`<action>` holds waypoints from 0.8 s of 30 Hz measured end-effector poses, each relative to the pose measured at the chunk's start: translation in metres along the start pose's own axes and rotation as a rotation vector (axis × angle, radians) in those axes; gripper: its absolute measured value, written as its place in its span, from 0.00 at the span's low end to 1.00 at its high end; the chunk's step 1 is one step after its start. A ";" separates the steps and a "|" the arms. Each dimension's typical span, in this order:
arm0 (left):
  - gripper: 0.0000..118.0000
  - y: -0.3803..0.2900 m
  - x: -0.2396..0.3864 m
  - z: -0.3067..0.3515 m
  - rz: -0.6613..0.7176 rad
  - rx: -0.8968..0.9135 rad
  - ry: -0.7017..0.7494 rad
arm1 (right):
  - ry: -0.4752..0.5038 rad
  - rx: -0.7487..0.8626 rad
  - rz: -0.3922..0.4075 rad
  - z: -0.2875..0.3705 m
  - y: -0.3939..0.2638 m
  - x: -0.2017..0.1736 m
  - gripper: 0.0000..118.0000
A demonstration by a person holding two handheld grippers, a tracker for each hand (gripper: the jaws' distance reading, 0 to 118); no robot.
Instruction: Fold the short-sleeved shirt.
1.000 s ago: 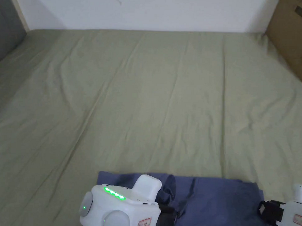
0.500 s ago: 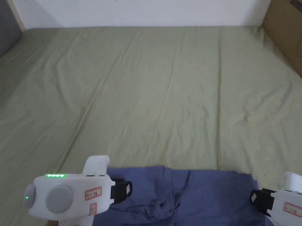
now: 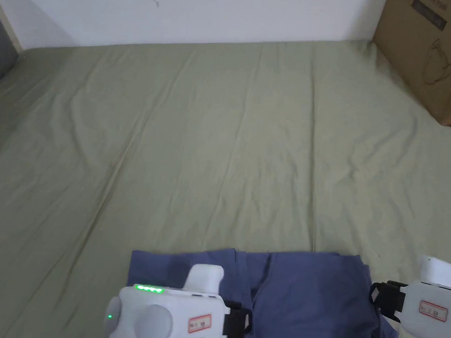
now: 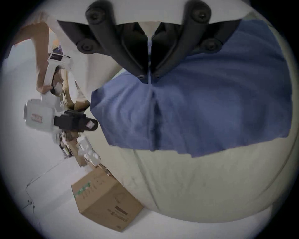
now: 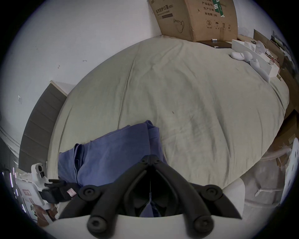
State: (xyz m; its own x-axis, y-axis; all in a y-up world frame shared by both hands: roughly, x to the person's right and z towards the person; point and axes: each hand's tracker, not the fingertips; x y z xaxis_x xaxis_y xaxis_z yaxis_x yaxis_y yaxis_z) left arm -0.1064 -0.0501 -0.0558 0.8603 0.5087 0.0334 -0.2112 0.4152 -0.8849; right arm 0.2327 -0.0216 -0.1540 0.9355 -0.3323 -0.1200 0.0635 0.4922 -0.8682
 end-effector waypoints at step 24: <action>0.67 -0.018 -0.163 0.153 0.414 0.300 -0.094 | 0.016 0.006 0.120 -0.004 0.016 -0.055 0.00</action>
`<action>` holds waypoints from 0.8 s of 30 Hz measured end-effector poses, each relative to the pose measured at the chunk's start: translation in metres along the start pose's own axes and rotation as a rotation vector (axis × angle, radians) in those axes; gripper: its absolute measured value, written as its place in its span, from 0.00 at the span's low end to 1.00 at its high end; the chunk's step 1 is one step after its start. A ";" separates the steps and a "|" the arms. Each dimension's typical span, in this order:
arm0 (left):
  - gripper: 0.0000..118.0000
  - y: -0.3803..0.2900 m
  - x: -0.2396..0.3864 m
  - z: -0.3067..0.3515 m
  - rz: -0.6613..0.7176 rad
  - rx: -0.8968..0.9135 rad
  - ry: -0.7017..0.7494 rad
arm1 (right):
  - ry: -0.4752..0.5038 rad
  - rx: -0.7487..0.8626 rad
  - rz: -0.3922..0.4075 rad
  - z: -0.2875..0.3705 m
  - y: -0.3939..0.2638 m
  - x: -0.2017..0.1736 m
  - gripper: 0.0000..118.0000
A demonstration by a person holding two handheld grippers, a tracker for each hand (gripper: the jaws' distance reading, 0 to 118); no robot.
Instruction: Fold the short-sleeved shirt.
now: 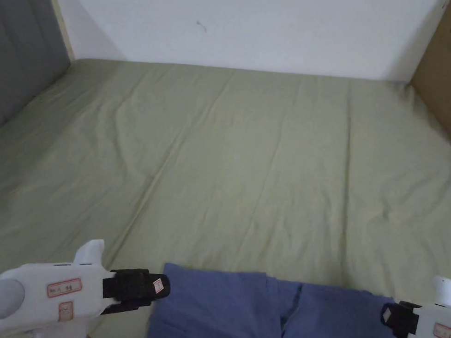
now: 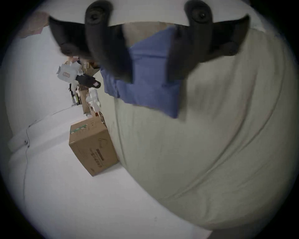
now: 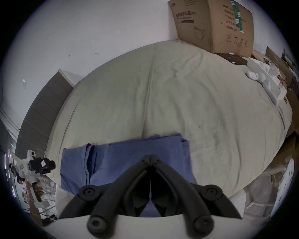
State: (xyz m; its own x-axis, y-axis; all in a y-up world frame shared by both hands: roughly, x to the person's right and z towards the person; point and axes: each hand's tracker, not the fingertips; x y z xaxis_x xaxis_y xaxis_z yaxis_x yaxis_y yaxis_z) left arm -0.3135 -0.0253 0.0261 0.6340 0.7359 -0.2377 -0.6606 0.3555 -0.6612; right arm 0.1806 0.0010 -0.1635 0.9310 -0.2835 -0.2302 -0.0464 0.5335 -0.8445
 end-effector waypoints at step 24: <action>0.12 -0.006 -0.064 -0.071 0.200 -0.159 -0.262 | -0.007 -0.077 0.075 -0.023 0.002 -0.038 0.00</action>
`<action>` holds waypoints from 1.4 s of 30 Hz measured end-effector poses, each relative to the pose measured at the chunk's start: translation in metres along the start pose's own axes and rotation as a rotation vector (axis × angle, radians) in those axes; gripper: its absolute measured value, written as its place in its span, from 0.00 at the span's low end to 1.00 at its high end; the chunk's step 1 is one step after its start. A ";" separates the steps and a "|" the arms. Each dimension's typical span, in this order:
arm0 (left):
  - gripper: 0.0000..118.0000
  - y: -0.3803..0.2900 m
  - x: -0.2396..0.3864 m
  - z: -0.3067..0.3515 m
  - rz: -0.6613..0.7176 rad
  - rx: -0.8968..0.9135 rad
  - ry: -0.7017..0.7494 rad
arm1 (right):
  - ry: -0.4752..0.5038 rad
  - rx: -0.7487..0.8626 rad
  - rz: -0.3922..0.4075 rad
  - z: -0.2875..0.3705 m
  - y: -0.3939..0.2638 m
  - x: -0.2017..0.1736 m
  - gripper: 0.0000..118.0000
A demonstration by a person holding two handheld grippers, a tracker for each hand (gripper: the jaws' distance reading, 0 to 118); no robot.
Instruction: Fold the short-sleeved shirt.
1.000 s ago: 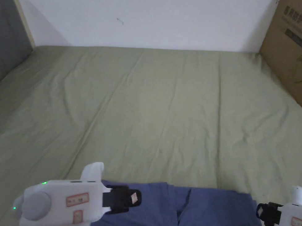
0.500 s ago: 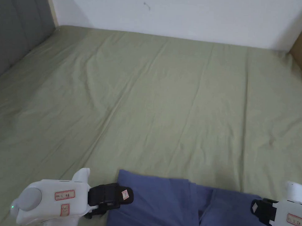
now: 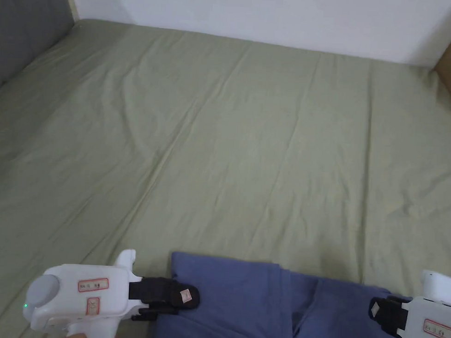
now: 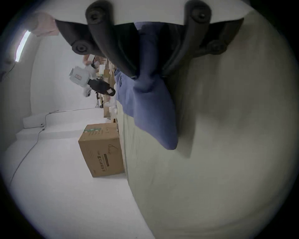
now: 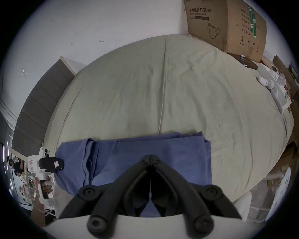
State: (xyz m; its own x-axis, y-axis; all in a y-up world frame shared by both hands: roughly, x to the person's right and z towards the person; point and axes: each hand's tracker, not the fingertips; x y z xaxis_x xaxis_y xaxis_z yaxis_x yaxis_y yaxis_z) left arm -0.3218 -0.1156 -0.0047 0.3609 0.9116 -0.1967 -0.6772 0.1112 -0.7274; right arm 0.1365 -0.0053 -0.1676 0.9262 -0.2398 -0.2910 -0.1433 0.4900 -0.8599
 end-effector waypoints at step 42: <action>0.59 -0.014 0.189 -0.142 -0.495 -0.304 0.465 | 0.041 0.057 -0.189 0.019 -0.019 0.080 0.00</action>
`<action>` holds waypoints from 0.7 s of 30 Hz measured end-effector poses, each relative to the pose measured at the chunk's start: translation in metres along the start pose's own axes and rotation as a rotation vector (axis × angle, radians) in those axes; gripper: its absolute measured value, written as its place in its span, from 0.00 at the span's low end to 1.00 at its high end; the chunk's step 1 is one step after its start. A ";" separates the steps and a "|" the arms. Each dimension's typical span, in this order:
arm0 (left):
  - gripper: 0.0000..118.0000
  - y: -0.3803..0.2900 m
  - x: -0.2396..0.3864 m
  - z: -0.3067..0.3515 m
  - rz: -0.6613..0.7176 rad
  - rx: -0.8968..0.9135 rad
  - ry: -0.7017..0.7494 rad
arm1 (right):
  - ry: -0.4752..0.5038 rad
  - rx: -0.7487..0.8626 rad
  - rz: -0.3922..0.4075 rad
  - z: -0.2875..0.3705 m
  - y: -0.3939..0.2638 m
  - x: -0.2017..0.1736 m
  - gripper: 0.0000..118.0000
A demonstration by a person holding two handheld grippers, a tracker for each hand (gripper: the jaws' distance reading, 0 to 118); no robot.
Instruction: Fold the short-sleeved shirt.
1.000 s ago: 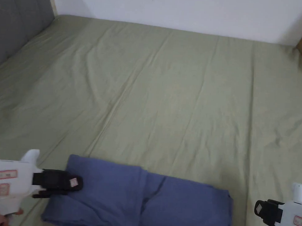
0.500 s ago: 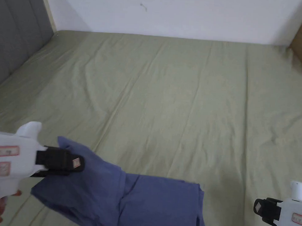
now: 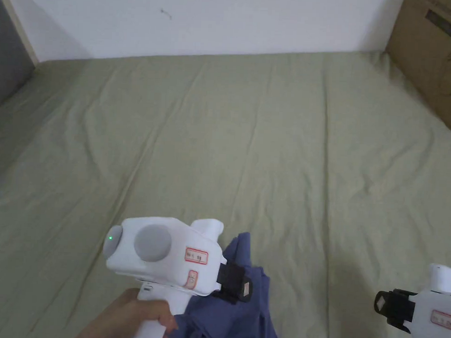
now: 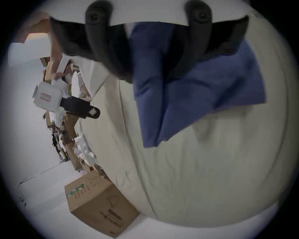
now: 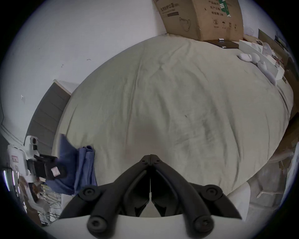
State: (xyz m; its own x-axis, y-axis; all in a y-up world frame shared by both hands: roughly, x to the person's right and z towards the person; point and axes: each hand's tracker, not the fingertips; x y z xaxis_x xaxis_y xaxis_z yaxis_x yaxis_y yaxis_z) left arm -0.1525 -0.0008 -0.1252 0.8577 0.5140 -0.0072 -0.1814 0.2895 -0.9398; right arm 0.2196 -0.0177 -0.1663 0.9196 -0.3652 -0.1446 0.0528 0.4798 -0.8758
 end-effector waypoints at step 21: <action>0.01 -0.045 -0.058 0.013 0.214 0.097 -0.073 | 0.016 -0.010 0.001 -0.012 -0.001 0.002 0.00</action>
State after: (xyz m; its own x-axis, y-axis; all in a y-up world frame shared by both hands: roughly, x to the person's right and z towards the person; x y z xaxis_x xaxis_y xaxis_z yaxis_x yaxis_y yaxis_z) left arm -0.2009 -0.0331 -0.0784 0.7585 0.6277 -0.1751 -0.4040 0.2422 -0.8821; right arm 0.2173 -0.0283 -0.1712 0.9133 -0.3773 -0.1532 0.0477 0.4725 -0.8800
